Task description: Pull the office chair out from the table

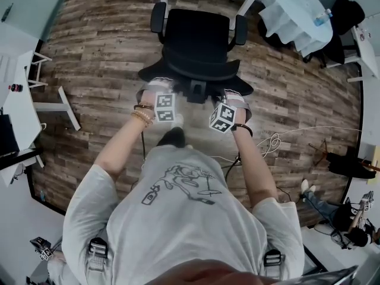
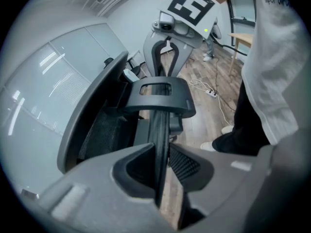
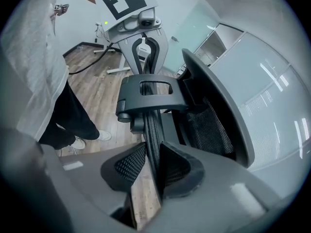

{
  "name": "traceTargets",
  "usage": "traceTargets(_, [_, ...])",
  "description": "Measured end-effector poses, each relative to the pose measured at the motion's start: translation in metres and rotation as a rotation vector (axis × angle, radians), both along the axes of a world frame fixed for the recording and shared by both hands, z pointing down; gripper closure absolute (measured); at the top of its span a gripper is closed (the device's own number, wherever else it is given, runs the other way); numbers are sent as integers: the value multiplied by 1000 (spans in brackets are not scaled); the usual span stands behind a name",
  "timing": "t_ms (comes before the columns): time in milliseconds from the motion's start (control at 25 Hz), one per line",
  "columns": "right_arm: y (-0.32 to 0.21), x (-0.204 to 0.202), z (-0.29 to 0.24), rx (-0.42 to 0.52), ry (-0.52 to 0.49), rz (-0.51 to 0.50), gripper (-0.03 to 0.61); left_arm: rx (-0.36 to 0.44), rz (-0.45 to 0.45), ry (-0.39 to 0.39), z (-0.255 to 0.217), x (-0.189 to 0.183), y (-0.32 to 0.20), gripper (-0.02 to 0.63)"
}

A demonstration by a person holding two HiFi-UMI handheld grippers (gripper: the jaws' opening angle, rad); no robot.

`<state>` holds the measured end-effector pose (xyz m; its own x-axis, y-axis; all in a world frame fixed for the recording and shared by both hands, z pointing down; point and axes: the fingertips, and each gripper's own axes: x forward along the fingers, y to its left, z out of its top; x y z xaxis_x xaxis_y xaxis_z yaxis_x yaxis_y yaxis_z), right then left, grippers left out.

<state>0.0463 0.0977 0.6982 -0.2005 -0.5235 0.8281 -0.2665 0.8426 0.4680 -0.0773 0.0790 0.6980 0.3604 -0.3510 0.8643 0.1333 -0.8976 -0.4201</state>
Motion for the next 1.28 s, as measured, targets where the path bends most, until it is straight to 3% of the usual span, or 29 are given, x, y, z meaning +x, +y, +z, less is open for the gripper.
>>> traceTargets(760, [150, -2, -6, -2, -27, -22, 466, -6, -31, -1, -4, -2, 155, 523])
traceTargets(1280, [173, -5, -7, -25, -38, -51, 468, -19, -47, -6, -6, -4, 178, 520])
